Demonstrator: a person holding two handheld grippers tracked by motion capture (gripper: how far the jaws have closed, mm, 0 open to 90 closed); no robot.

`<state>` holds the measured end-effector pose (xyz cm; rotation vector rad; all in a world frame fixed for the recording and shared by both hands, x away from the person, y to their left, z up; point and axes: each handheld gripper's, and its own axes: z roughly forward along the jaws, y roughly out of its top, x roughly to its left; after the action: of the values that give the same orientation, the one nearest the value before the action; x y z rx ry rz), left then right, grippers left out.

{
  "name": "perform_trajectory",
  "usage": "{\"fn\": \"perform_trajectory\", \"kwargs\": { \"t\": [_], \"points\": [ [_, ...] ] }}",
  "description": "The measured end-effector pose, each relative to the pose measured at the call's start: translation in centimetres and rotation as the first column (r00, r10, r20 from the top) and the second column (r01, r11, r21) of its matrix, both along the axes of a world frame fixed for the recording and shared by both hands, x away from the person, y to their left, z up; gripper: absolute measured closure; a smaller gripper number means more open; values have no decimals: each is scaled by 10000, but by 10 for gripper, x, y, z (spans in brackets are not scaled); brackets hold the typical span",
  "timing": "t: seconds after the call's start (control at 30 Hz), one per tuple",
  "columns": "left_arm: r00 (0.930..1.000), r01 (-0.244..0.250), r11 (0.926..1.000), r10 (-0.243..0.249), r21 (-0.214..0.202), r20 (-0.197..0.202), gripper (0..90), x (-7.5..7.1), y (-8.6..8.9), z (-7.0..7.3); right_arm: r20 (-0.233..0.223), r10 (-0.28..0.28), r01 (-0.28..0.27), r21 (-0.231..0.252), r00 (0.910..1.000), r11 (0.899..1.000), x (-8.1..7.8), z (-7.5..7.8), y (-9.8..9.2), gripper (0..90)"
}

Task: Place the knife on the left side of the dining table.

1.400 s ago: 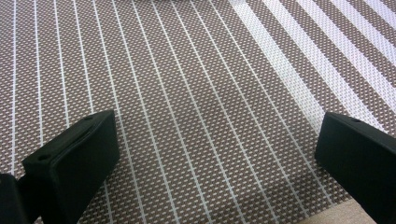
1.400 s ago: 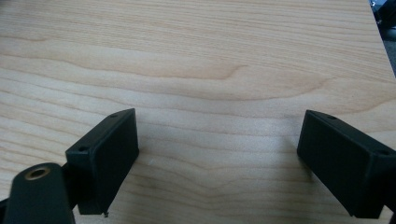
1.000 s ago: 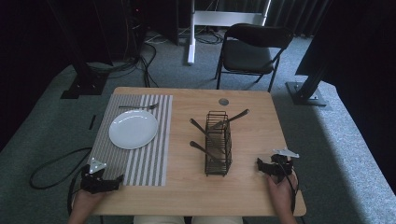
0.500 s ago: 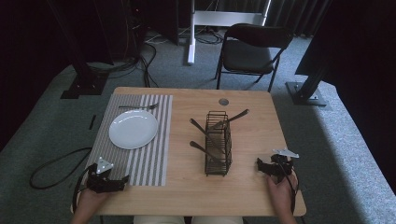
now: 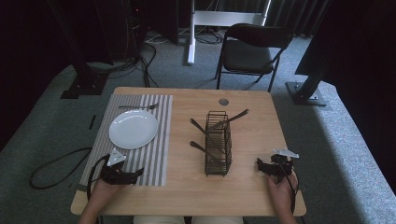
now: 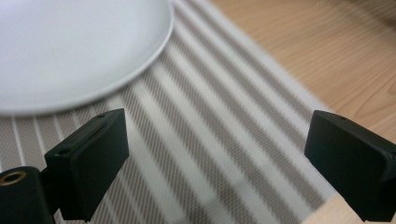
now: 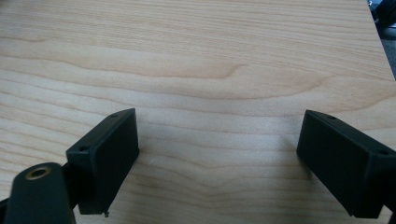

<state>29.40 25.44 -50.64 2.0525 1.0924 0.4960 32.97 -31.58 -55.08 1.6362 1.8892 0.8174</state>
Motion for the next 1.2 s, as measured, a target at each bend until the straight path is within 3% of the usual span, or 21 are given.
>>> {"fn": "perform_trajectory", "kwargs": {
  "t": [0.23, 0.43, 0.73, 0.9, 1.2],
  "points": [
    [9968, 698, 9957, -673, -614, 433, 66, 13, -21, 17, 3, 3, -3, 2, 10000, 10000, 0, 0, 0, 119],
    [9906, 1251, 9899, -1208, -662, 649, 66, 26, -40, 34, 0, 10, -10, -7, 10000, 10000, 0, 0, 0, 119],
    [9813, 1724, 9802, -1623, -973, 1032, 65, 45, -64, 53, 10, 15, -15, 0, 10000, 10000, 0, 0, 0, 119],
    [9751, 1957, 9769, -1845, -860, 1234, 65, 55, -77, 65, 3, 15, -15, 2, 10000, 10000, 0, 0, 0, 119],
    [9620, 2338, 9668, -2146, -1029, 1689, 65, 76, -99, 93, 14, 15, -15, 1, 10000, 10000, 0, 0, 0, 119]
  ]
}}
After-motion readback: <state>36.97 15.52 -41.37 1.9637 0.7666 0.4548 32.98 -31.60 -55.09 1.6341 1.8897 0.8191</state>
